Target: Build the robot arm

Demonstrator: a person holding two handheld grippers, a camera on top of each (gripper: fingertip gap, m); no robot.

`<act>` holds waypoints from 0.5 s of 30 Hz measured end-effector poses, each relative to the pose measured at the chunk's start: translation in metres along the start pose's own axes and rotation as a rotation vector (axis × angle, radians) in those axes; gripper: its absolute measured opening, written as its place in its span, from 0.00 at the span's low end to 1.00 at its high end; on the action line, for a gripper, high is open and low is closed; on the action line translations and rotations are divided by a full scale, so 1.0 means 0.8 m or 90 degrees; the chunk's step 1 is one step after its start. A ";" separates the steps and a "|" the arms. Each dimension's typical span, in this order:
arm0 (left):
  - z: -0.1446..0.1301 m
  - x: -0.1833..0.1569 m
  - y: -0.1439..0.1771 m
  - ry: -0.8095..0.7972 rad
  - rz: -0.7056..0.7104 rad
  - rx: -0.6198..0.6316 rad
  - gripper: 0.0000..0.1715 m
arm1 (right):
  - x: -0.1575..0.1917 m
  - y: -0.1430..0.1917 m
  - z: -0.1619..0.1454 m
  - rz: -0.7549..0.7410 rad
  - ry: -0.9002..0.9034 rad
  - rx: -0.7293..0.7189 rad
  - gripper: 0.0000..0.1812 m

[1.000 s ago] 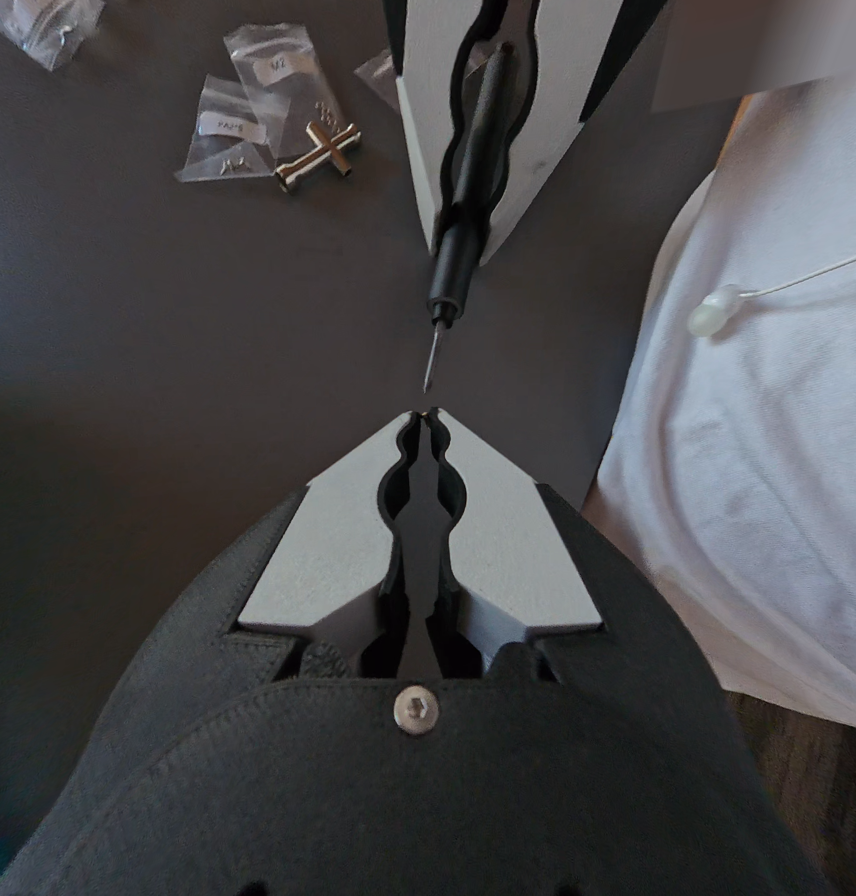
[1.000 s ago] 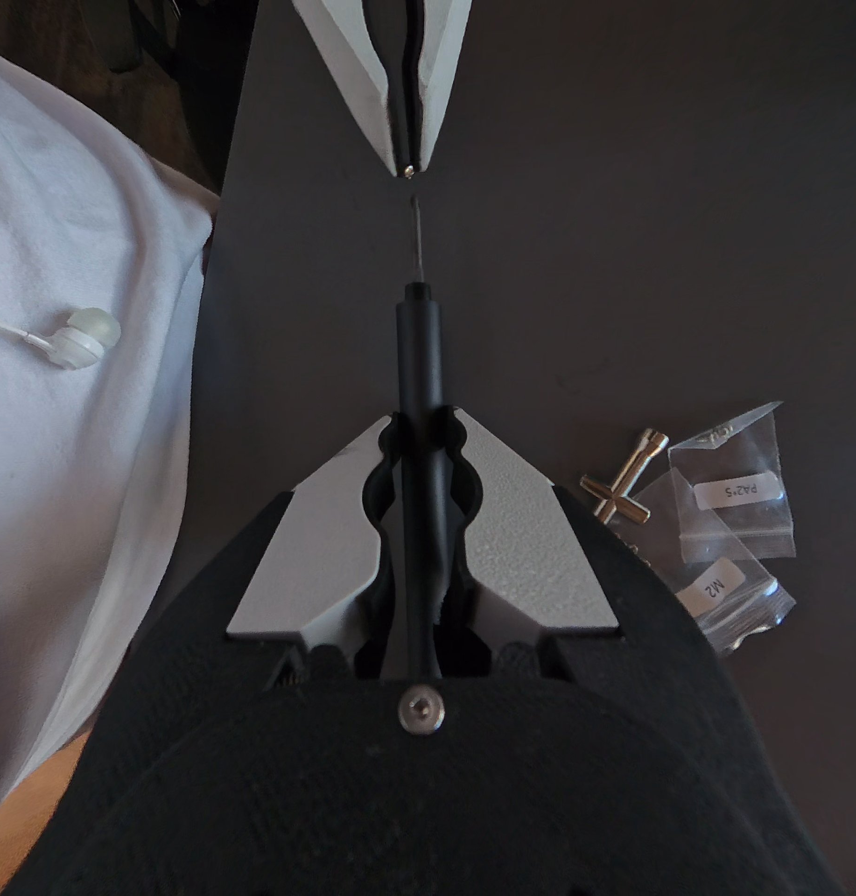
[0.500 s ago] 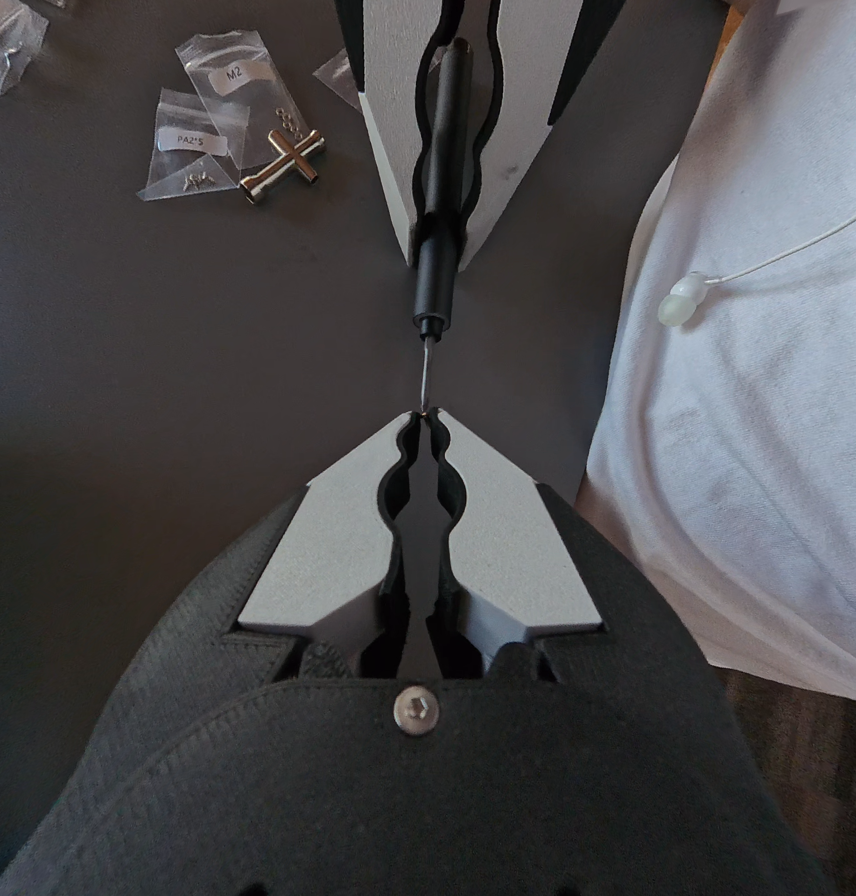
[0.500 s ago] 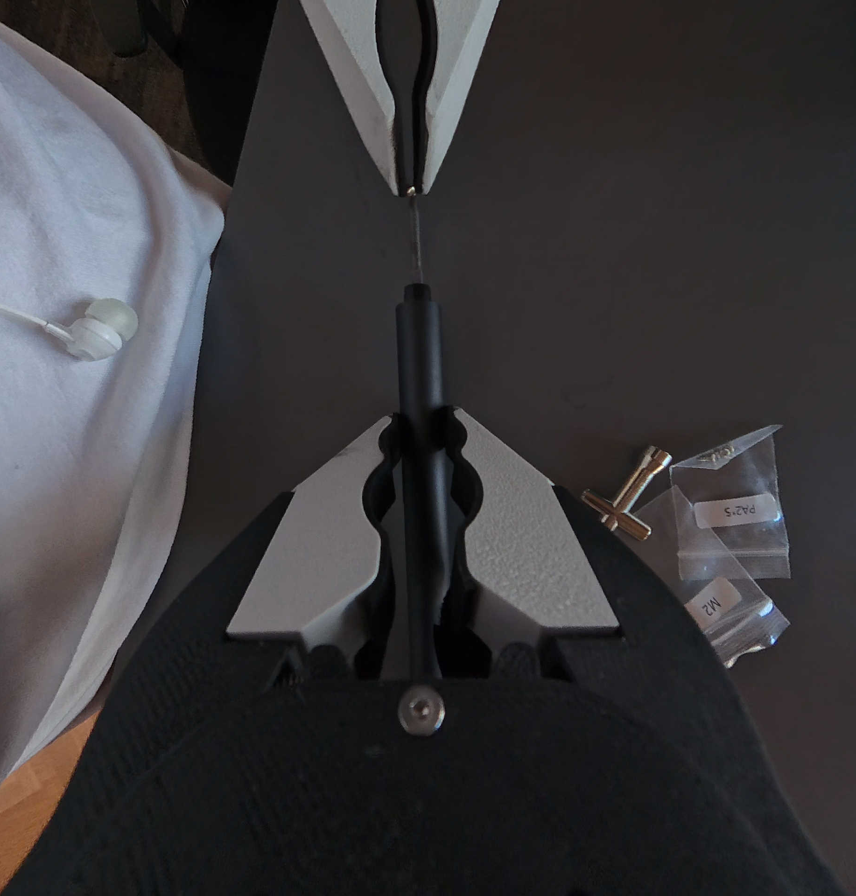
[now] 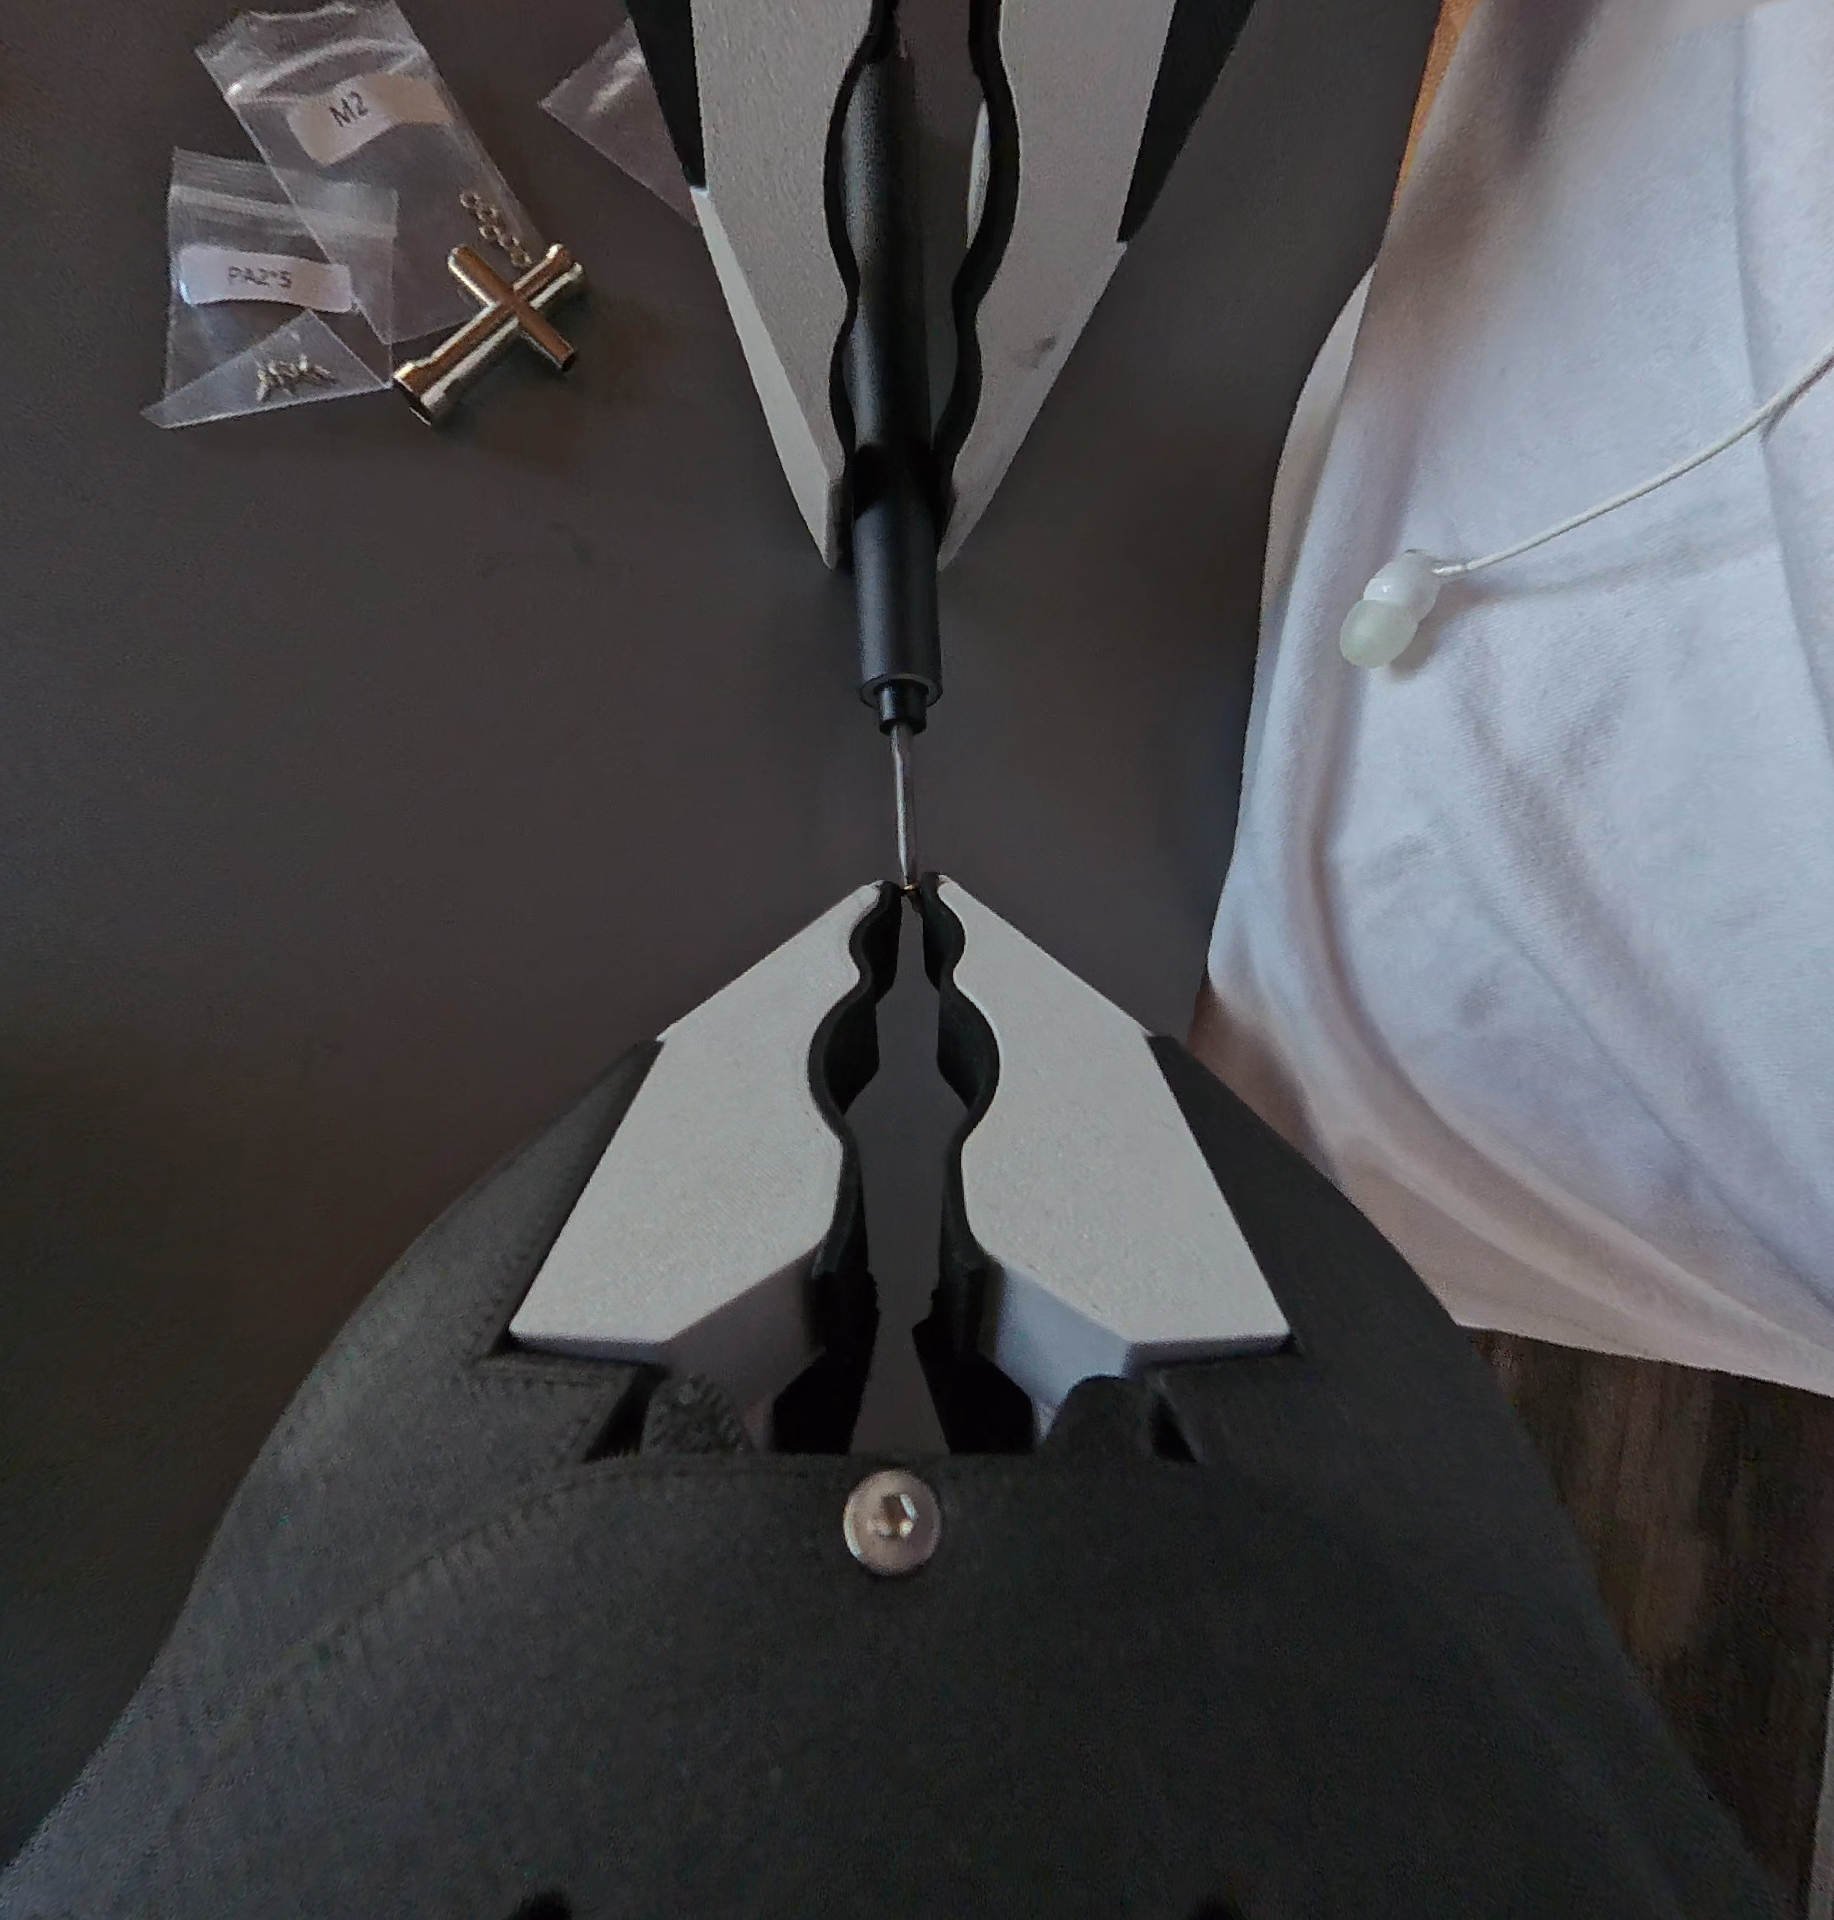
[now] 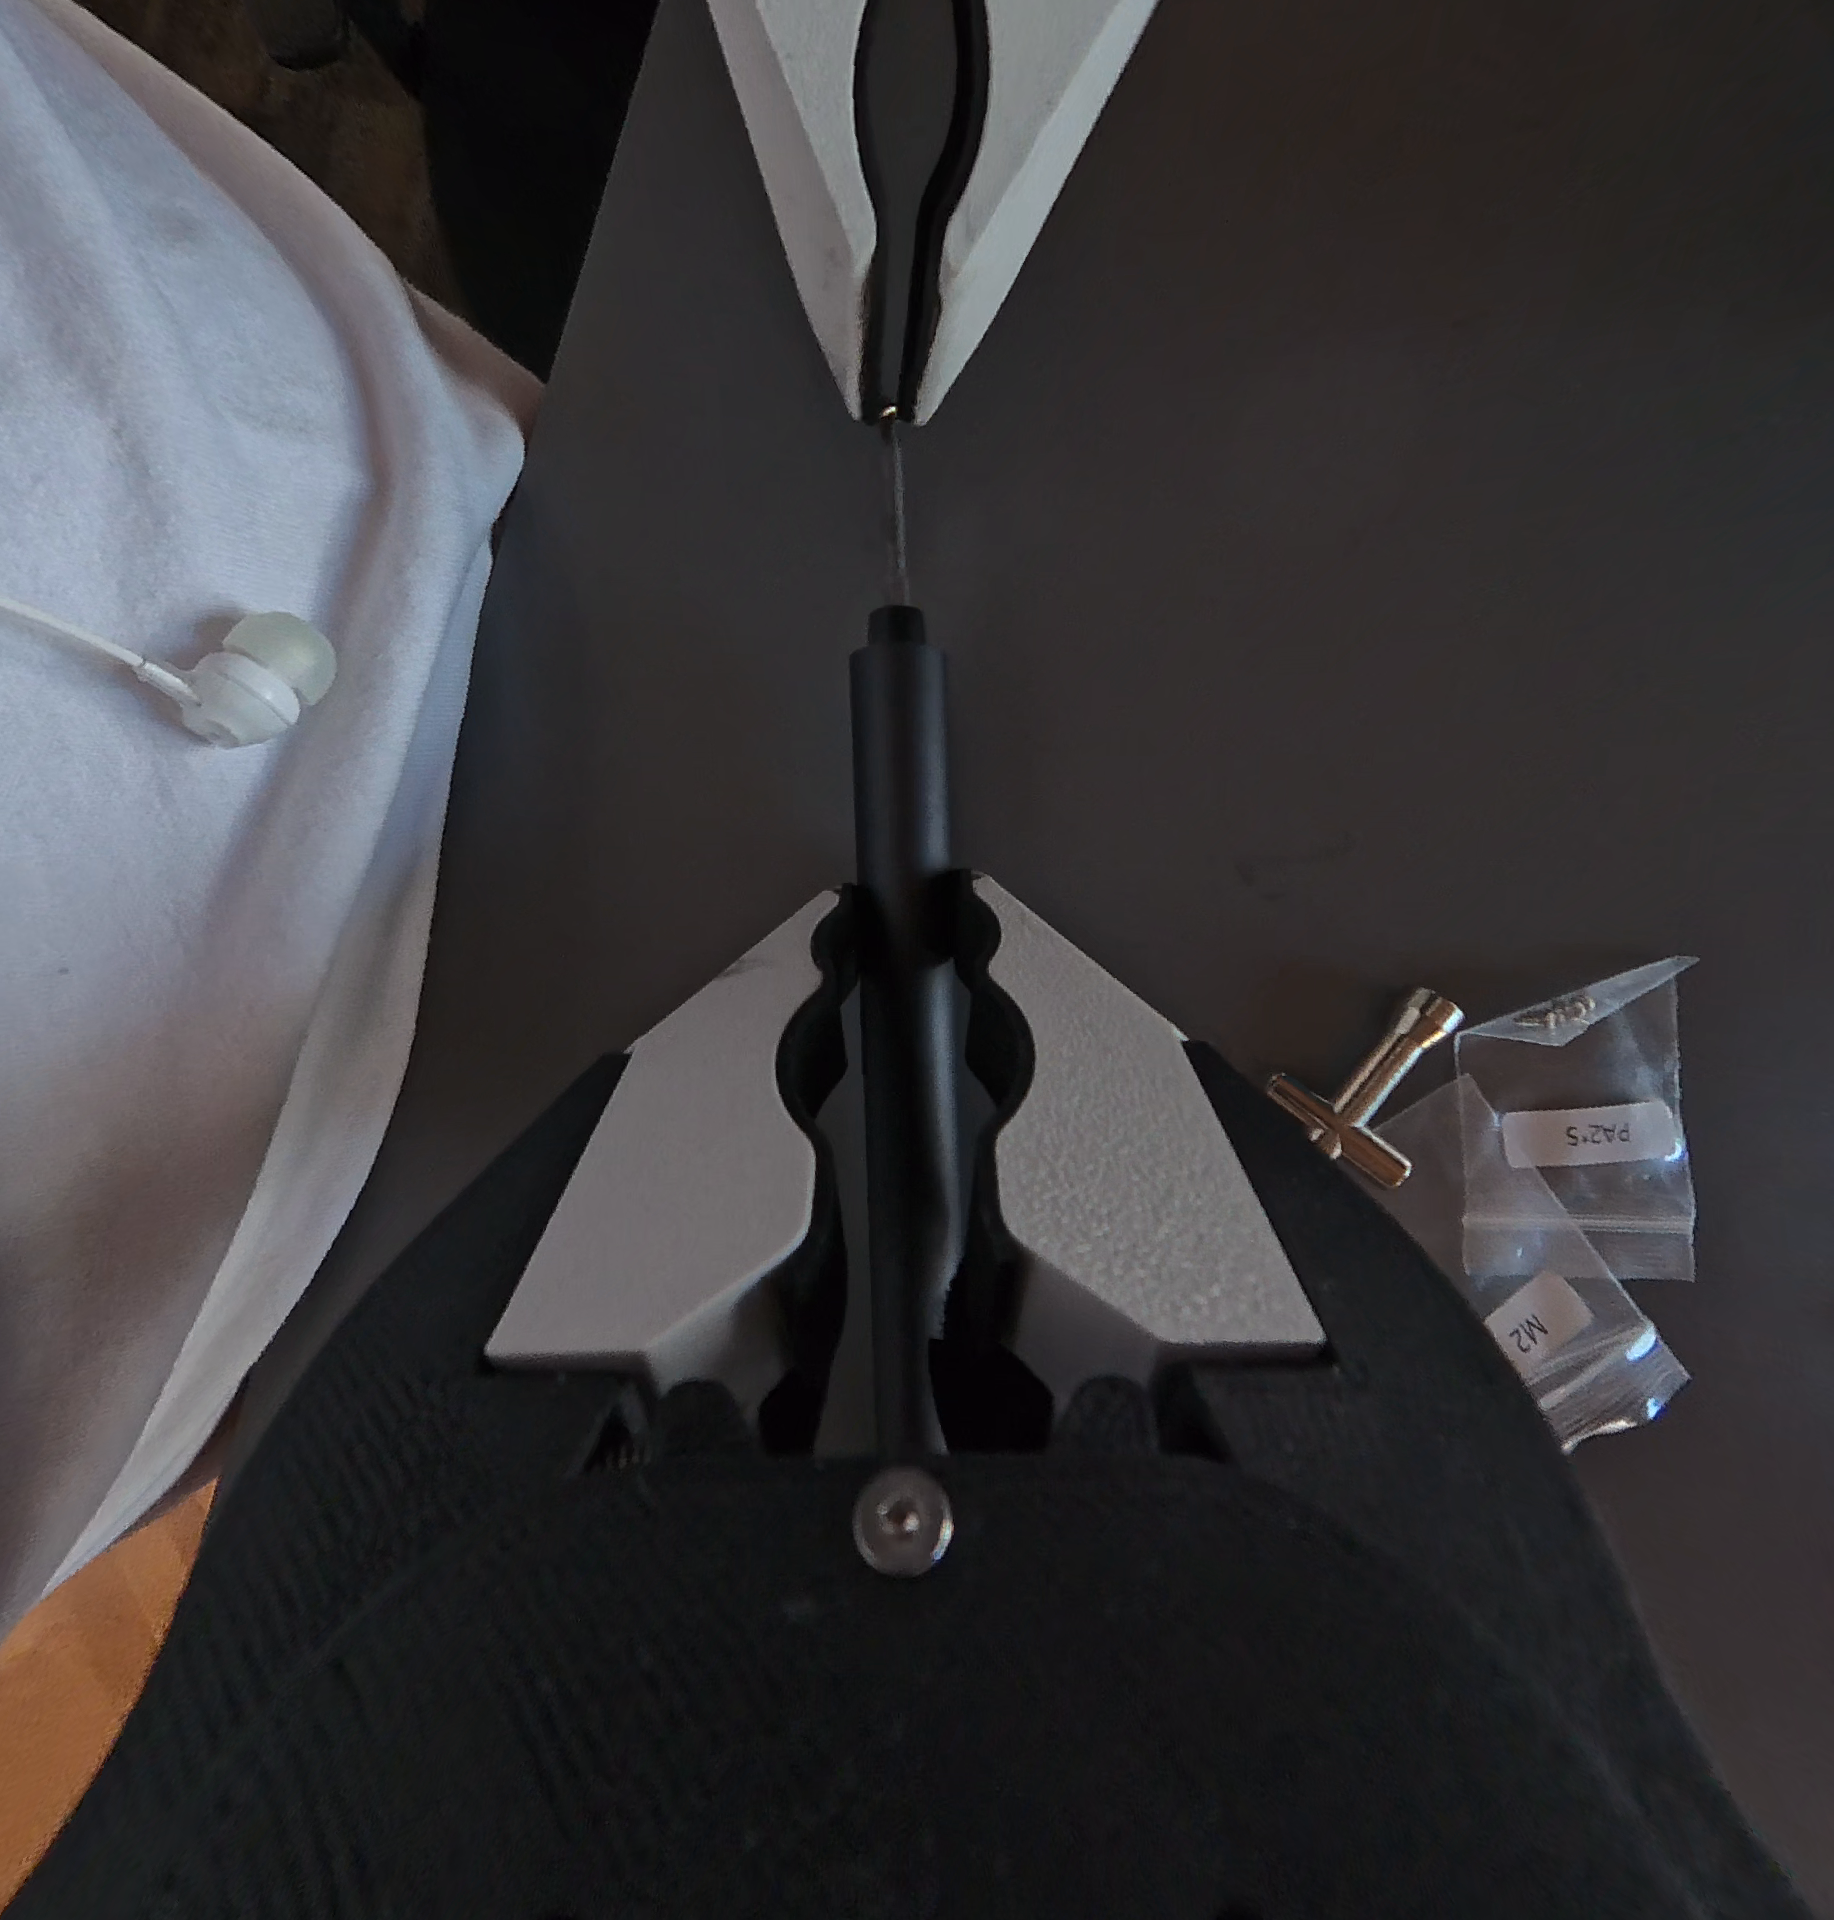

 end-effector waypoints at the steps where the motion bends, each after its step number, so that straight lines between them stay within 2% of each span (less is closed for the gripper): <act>1: 0.001 0.001 0.000 -0.003 -0.006 0.009 0.02 | 0.001 0.000 0.000 -0.001 0.005 0.001 0.10; 9: 0.010 0.006 -0.004 -0.010 -0.070 0.064 0.02 | 0.003 -0.001 0.000 -0.001 0.024 -0.006 0.10; 15: 0.013 0.012 -0.005 0.002 -0.089 0.075 0.02 | 0.002 0.000 -0.001 0.001 0.019 -0.012 0.10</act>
Point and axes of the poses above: each gripper's, where its closed fingertips meet, y back along the fingers, z out of its top, x = y × z across the jaws, the point moved 10 cm from there along y, back along the fingers, and after that the axes turned 11 degrees about -x, right-handed, at the moved point
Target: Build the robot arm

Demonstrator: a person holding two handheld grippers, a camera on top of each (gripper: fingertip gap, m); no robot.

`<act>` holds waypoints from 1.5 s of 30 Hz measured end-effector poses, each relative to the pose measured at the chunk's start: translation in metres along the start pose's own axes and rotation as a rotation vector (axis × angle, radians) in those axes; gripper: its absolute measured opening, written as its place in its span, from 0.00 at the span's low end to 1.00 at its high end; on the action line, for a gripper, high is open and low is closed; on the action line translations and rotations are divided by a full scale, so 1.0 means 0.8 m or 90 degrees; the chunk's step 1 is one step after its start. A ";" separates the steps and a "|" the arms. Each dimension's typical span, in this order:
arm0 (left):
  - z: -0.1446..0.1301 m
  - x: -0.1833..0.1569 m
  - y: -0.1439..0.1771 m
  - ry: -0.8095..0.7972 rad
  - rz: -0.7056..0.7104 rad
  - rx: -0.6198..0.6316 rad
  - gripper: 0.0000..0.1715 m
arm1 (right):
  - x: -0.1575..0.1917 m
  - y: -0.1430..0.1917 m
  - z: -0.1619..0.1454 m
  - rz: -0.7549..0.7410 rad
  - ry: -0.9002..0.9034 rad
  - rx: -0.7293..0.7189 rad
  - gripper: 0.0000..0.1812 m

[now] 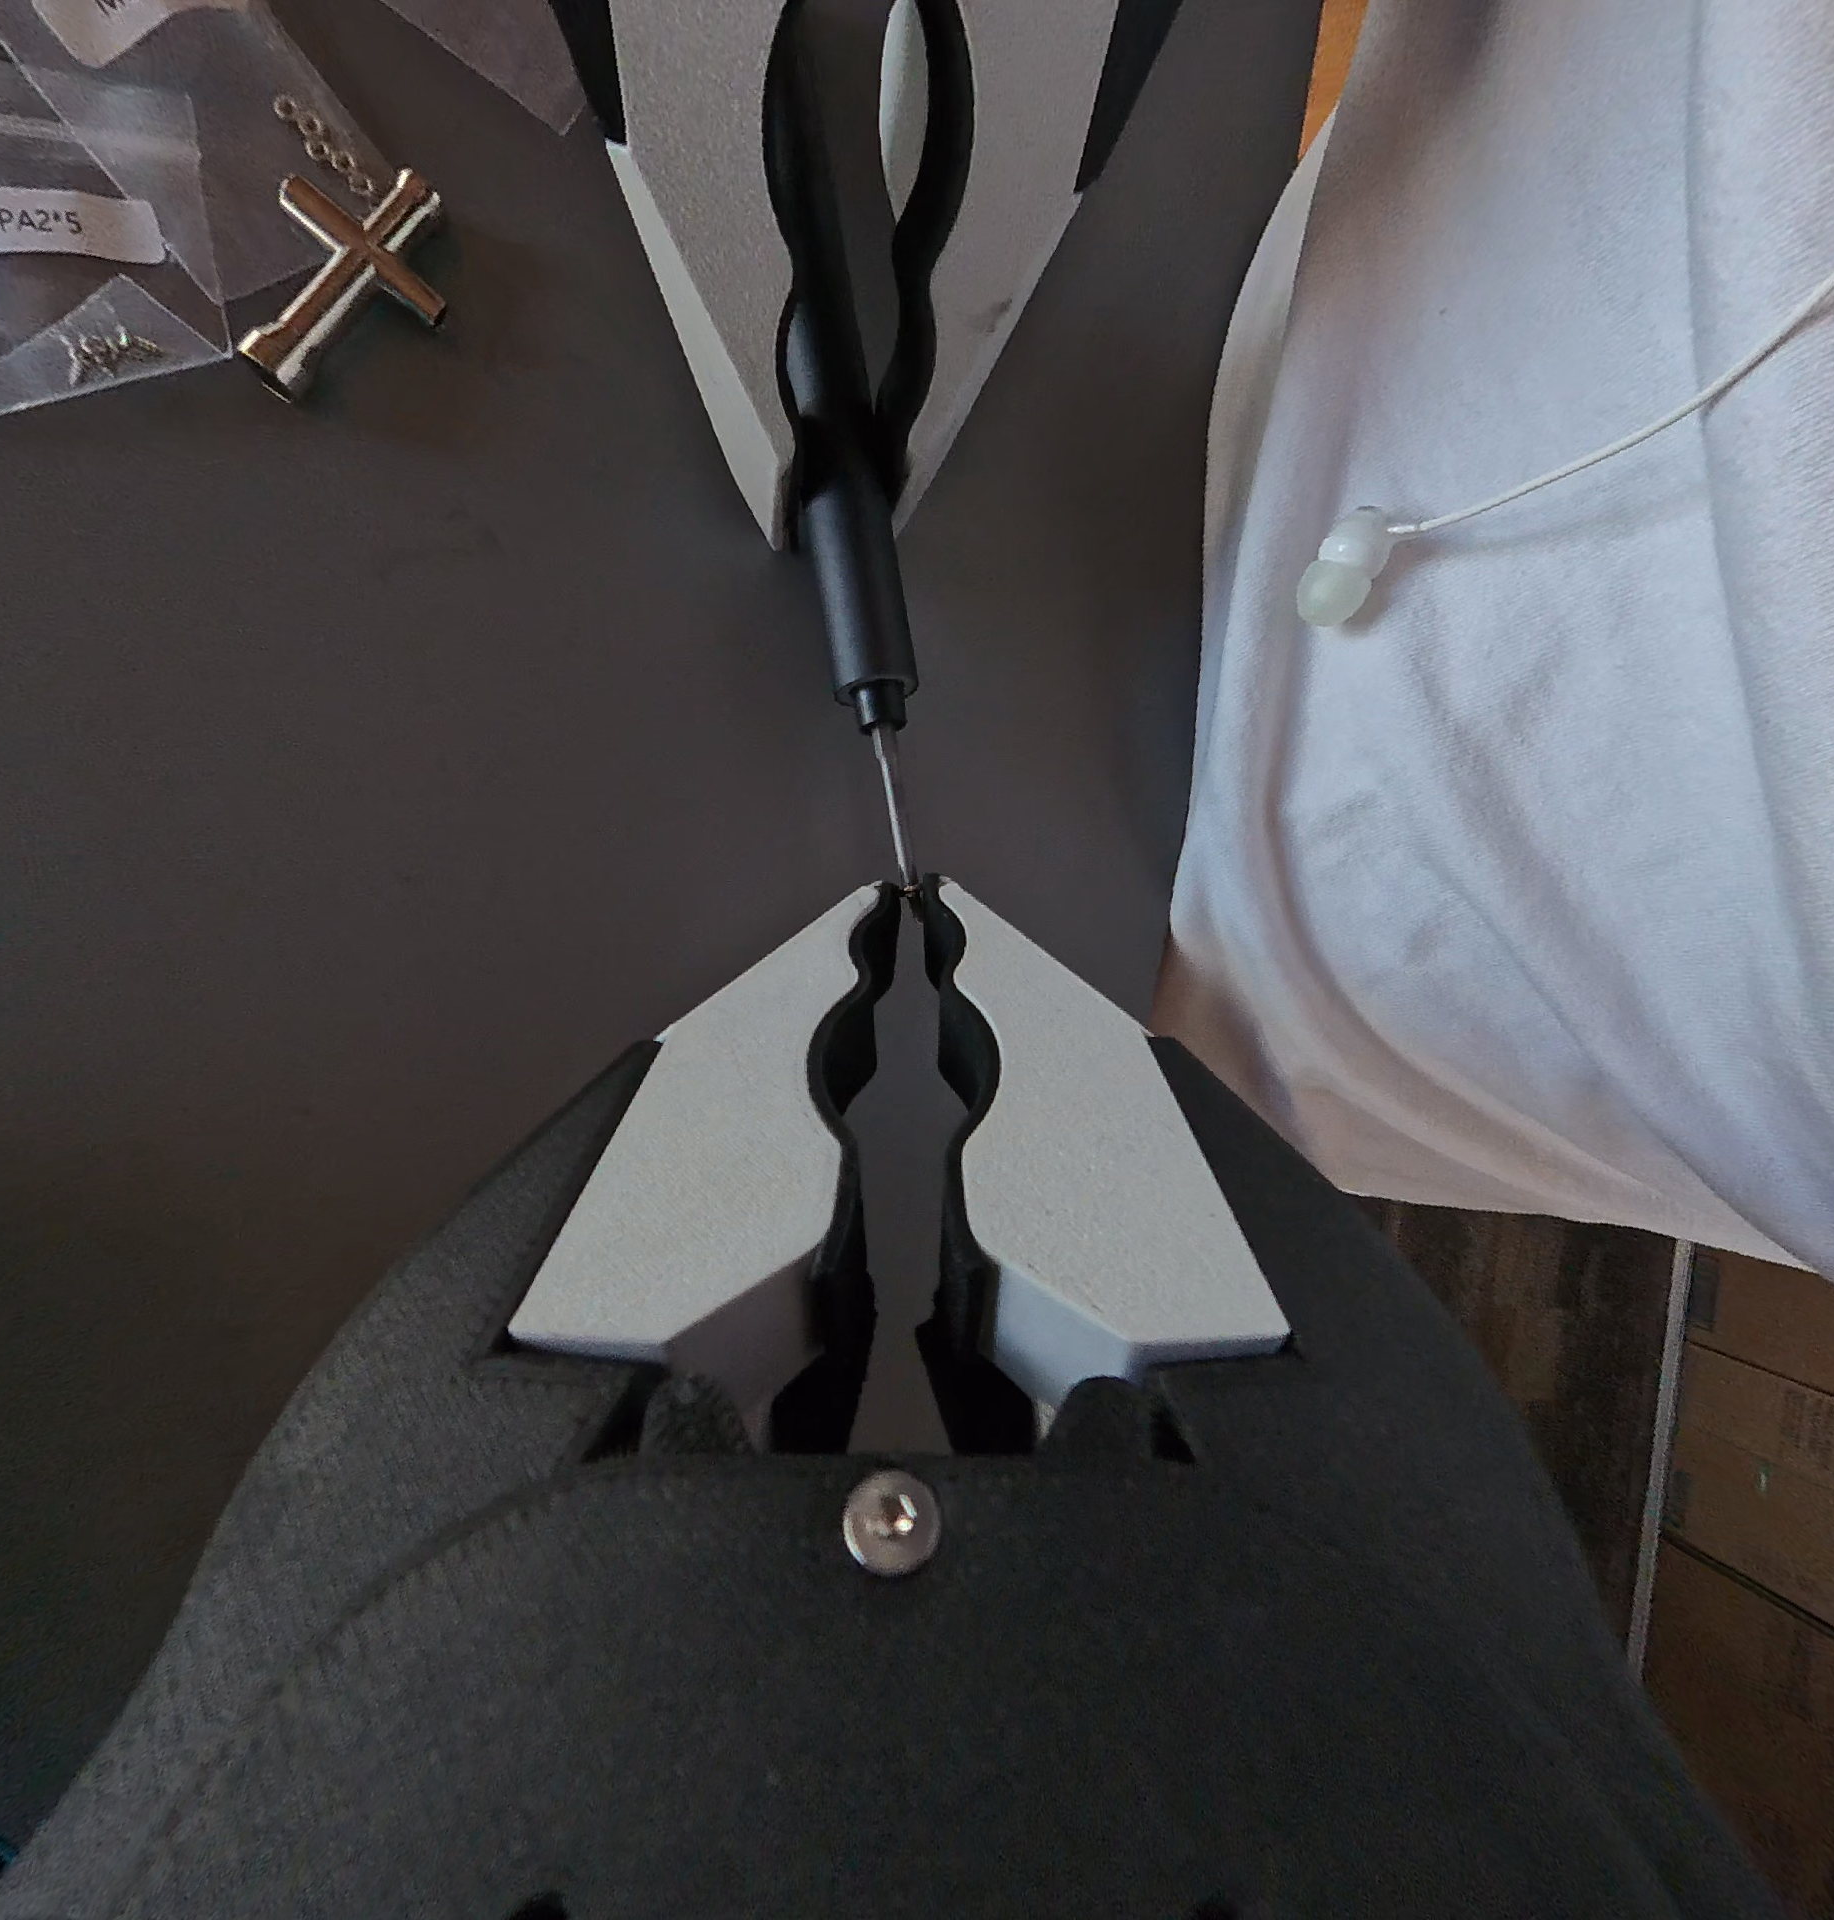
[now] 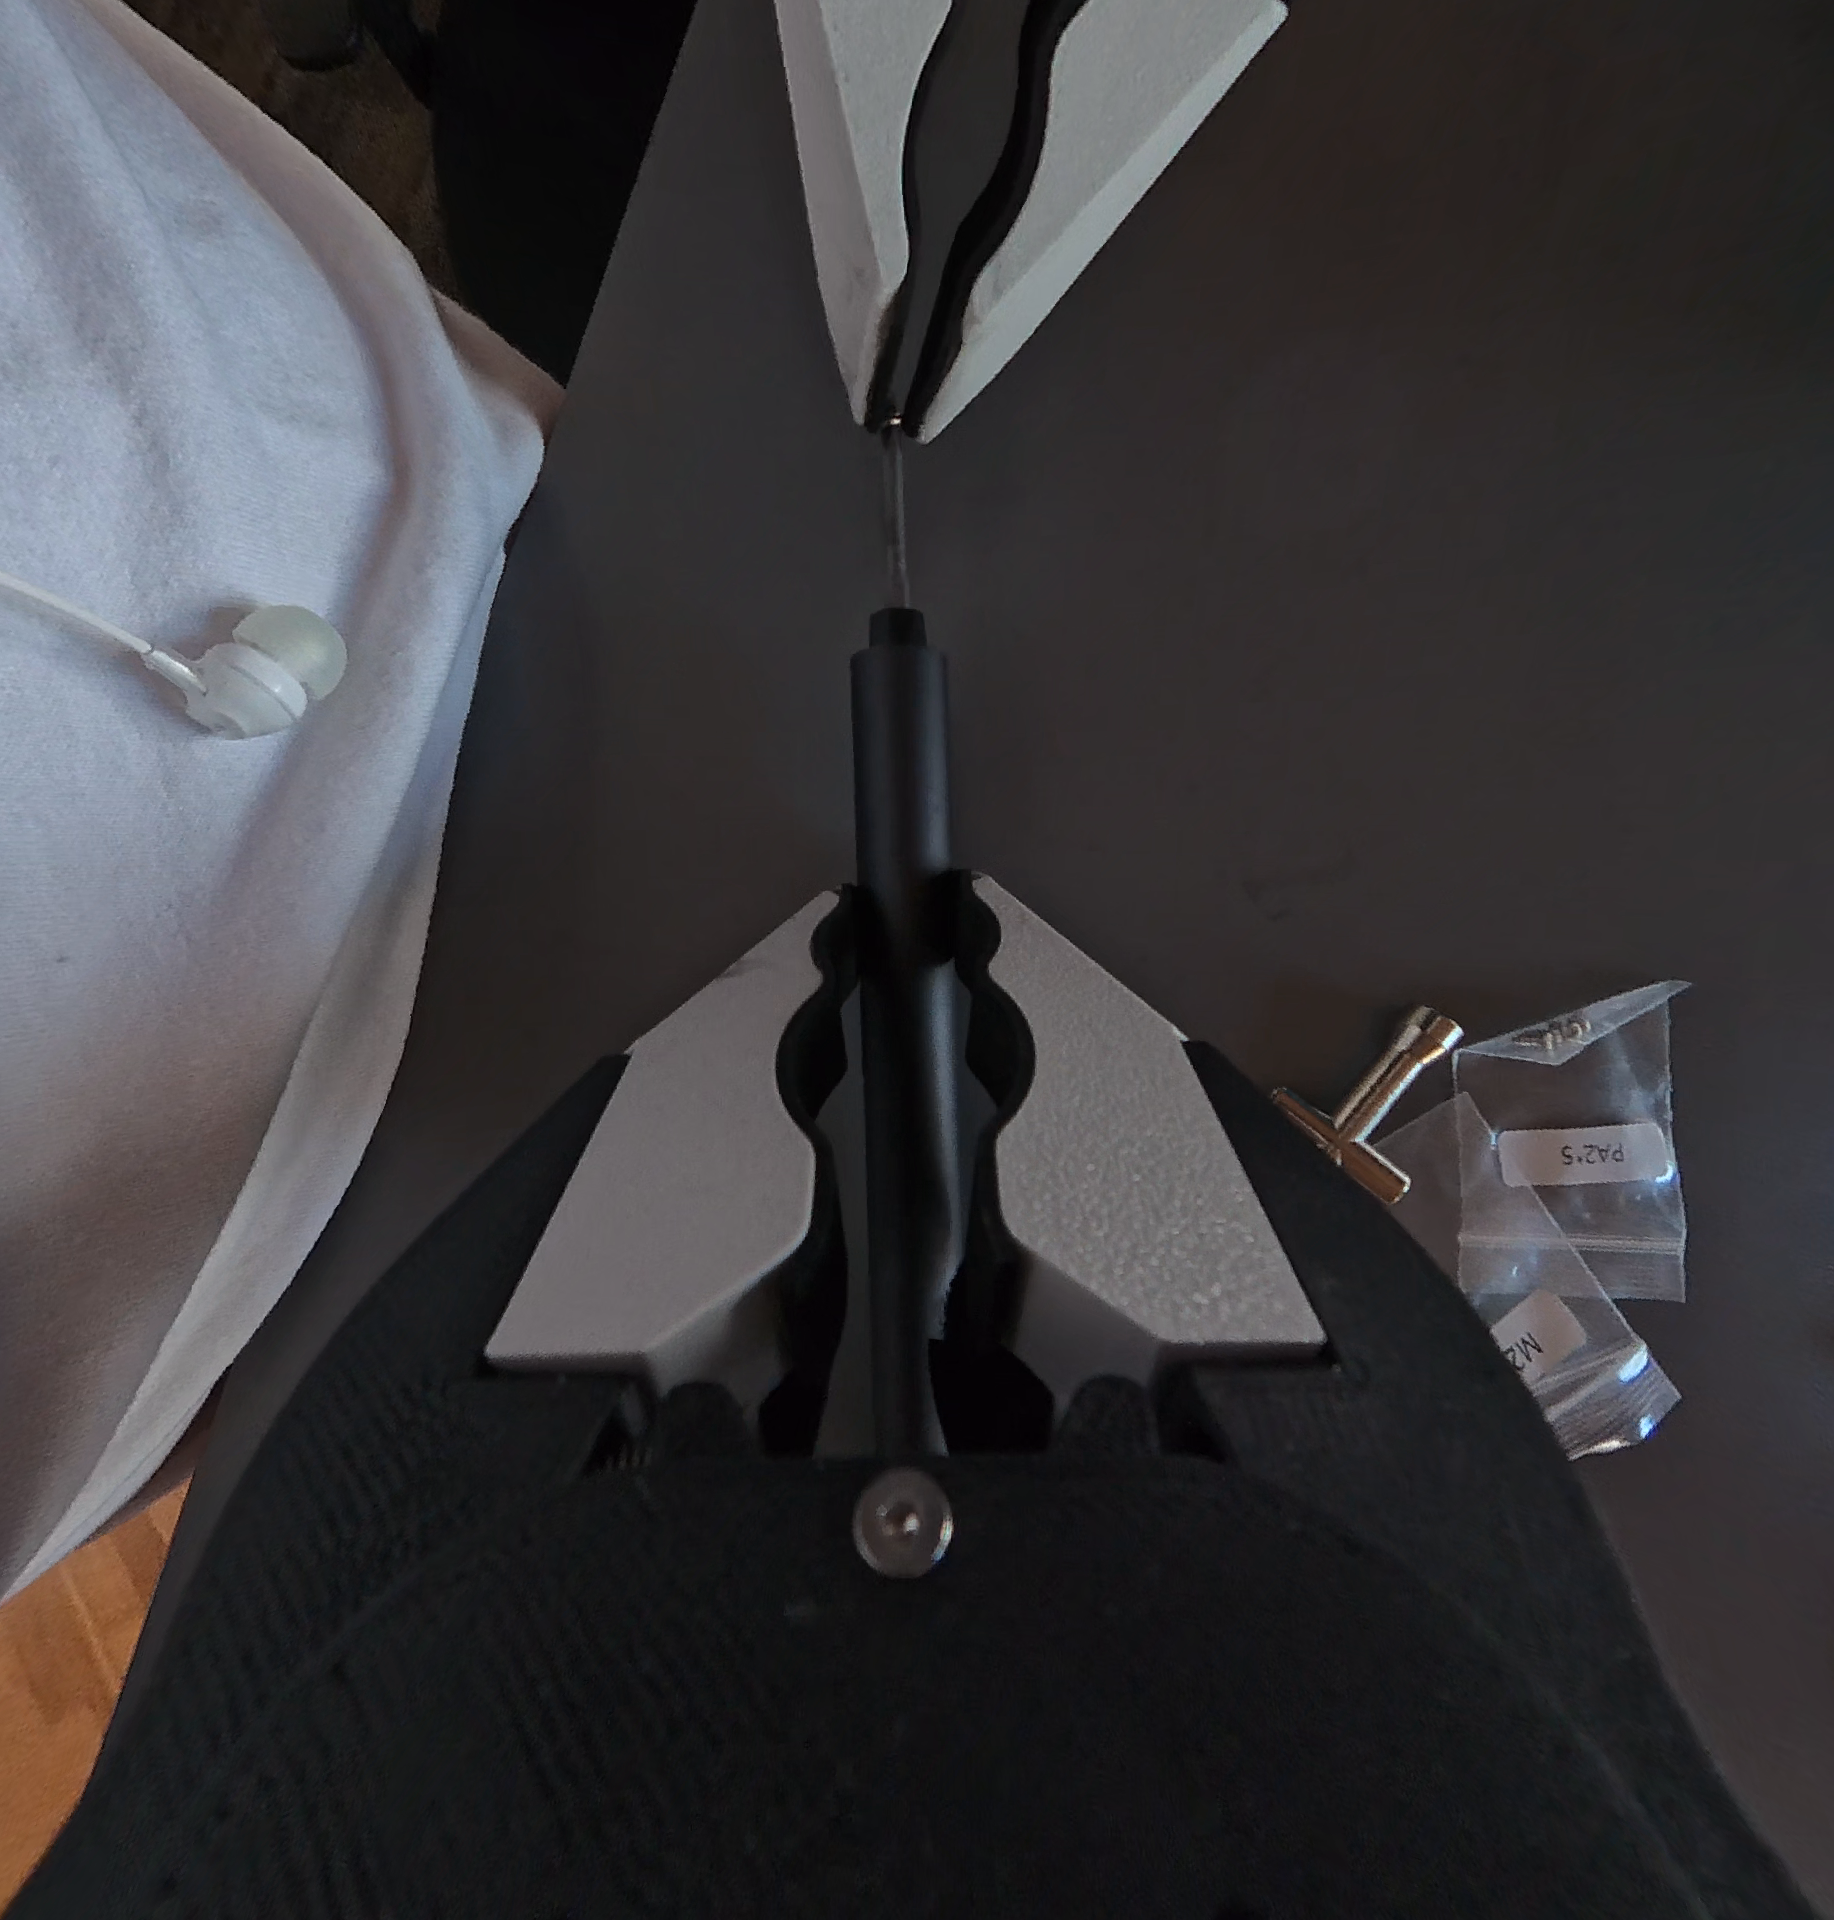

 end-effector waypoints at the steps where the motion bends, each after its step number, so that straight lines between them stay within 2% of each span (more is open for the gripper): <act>1: 0.000 0.000 0.000 0.001 -0.002 -0.001 0.02 | 0.000 0.000 0.000 0.000 0.000 -0.001 0.10; 3: 0.000 0.001 0.000 0.003 -0.003 -0.007 0.02 | 0.000 0.000 0.000 0.001 -0.002 -0.001 0.10; 10: 0.005 0.003 0.009 0.020 0.004 -0.054 0.13 | -0.002 0.000 -0.001 0.002 -0.015 -0.003 0.10; 15: 0.004 0.005 0.065 0.109 0.067 -0.244 0.13 | -0.011 0.002 -0.002 -0.016 -0.064 -0.006 0.10; 20: -0.035 -0.020 0.096 0.182 0.168 -0.389 0.14 | -0.026 0.003 0.004 0.008 -0.154 -0.065 0.10; 24: -0.068 -0.044 0.082 0.235 0.191 -0.459 0.16 | -0.038 -0.002 0.018 0.055 -0.236 -0.155 0.10; 28: -0.081 -0.053 0.054 0.282 0.181 -0.509 0.19 | -0.050 -0.010 0.036 0.121 -0.310 -0.263 0.10; 32: -0.079 -0.047 0.021 0.334 0.178 -0.499 0.27 | -0.059 -0.023 0.048 0.168 -0.369 -0.334 0.10; 37: -0.067 -0.042 -0.005 0.337 0.169 -0.515 0.29 | -0.066 -0.035 0.055 0.224 -0.452 -0.414 0.09; 41: -0.065 -0.042 -0.008 0.356 0.156 -0.589 0.28 | -0.068 -0.038 0.059 0.283 -0.536 -0.504 0.09; 45: -0.059 -0.046 -0.012 0.374 0.124 -0.675 0.28 | -0.064 -0.041 0.068 0.313 -0.567 -0.553 0.09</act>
Point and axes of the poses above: each gripper's, where its closed fingertips meet, y back along the fingers, z out of its top, x = y × z across the jaws, the point moved 10 cm from there along y, back along the fingers, and after that the axes turned 11 degrees about -x, right-handed, at the moved point
